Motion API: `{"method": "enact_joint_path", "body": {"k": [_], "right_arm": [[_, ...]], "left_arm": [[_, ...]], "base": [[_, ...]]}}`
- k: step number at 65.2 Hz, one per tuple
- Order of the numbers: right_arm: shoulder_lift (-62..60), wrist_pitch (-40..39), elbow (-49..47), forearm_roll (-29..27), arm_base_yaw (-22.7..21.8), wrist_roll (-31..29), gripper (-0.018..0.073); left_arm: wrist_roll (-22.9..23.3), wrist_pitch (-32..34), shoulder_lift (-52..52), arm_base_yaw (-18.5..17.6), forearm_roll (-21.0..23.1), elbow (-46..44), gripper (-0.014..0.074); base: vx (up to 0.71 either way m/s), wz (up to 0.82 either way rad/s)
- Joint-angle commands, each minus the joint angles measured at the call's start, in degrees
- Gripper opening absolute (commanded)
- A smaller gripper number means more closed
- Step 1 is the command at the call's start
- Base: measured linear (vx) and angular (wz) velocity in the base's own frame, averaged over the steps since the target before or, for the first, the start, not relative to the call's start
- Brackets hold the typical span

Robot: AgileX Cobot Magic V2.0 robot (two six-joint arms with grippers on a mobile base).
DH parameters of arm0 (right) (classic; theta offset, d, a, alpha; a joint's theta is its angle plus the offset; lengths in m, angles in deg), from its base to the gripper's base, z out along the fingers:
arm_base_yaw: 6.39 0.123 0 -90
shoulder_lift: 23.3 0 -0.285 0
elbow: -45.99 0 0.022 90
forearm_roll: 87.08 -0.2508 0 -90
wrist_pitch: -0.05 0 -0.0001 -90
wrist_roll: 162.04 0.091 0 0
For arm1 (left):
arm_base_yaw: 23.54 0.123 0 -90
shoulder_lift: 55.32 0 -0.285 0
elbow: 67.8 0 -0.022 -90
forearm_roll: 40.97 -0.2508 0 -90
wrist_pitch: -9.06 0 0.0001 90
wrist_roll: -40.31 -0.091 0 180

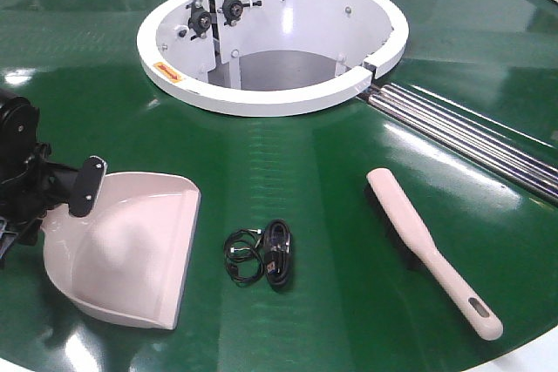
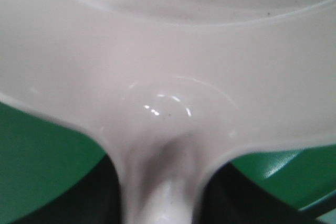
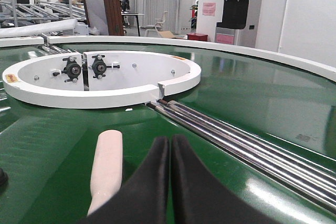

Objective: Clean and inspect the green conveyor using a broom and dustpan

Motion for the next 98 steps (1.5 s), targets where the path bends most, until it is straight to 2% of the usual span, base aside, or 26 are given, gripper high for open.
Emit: {"method": "enact_joint_path", "body": {"k": [1, 15, 28, 38, 53, 64, 81, 98], "right_arm": [[-0.6, -3.9, 0.2, 0.3, 0.0, -0.1, -0.0008], [-0.6, -3.9, 0.2, 0.3, 0.0, -0.1, -0.0008], [-0.6, -3.9, 0.2, 0.3, 0.0, -0.1, -0.0008], [-0.6, -3.9, 0.2, 0.3, 0.0, -0.1, -0.0008], [-0.6, -3.9, 0.2, 0.3, 0.0, -0.1, -0.0008], [-0.6, -3.9, 0.2, 0.3, 0.0, -0.1, -0.0008], [-0.6, -3.9, 0.2, 0.3, 0.0, -0.1, -0.0008], [-0.6, -3.9, 0.2, 0.3, 0.0, -0.1, -0.0008]], "left_arm": [[0.1, -1.2, -3.6, 0.2, -1.3, -1.2, -0.0008], [0.4, -2.9, -6.0, 0.2, -1.0, -1.2, -0.0008], [0.7, -5.1, -6.5, -0.5, 2.4, -1.2, -0.0008], [1.6, -5.5, -6.4, -2.5, 1.3, -1.2, -0.0008], [7.8, -5.5, -5.3, -5.2, -4.1, -1.2, -0.0008], [8.4, -5.7, -4.3, -6.7, -4.5, -1.2, -0.0008], [10.6, -6.7, -4.1, -6.8, -4.8, -1.3, -0.0008], [10.6, -6.9, -4.1, -6.8, -4.8, -1.3, -0.0008]], "base": [[0.00, 0.00], [0.00, 0.00], [0.00, 0.00], [0.00, 0.00], [0.00, 0.00], [0.00, 0.00], [0.00, 0.00], [0.00, 0.00]]}}
